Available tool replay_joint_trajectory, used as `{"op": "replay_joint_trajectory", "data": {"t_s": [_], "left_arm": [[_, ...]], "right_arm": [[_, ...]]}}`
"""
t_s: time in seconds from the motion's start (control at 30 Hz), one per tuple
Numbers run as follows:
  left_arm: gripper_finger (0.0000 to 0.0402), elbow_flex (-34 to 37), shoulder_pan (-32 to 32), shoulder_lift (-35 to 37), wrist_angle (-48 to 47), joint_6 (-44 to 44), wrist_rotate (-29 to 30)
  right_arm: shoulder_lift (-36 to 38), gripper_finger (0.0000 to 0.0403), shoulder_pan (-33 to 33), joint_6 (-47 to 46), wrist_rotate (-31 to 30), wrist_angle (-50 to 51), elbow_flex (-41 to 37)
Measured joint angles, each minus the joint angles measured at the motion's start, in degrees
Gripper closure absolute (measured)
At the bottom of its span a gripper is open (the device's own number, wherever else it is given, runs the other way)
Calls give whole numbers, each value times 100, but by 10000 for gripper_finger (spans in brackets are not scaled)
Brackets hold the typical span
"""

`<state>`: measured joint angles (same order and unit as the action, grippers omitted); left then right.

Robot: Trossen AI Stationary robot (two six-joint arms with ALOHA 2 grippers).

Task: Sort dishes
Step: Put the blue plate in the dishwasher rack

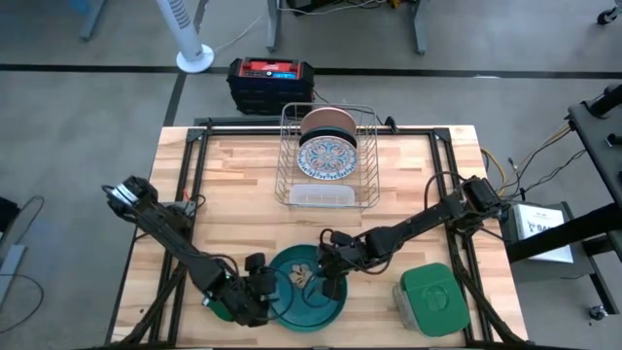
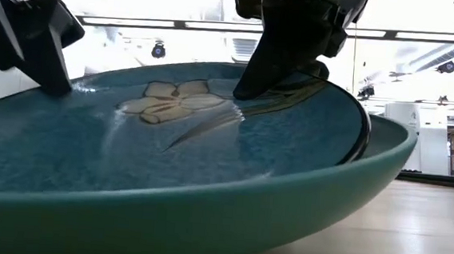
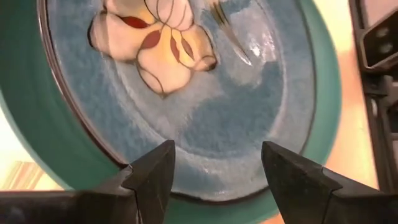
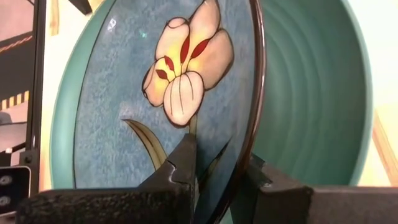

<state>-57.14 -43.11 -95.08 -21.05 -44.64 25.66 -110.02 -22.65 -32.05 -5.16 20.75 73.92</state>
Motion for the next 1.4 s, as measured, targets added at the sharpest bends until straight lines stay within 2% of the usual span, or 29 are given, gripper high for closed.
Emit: {"op": "replay_joint_trajectory", "data": {"t_s": [0.23, 0.57, 0.7, 0.97, 1.1, 1.3, 1.4], "left_arm": [[171, 0, 0, 41, -6, 48, 39], [171, -1, -5, 365, -7, 46, 454], [171, -2, -64, 588, 1, 447, 779], [171, -7, -111, 1038, 19, 1508, 867], [171, -9, -105, 1337, 27, 1860, 1274], [171, -9, -107, 1582, -8, 2122, 2294], [171, 22, -110, 1548, -54, 2308, 2343]], "right_arm": [[7, 358, -13, 10, -129, 4, -5], [247, 358, -13, 63, -234, 98, -25], [295, 358, -11, 33, -251, 168, -25], [401, 358, 3, 20, -373, 219, -27], [529, 358, 31, 28, -406, 292, -34], [687, 375, 11, 184, -629, 424, -28], [702, 392, -22, 238, -681, 331, -14]]}}
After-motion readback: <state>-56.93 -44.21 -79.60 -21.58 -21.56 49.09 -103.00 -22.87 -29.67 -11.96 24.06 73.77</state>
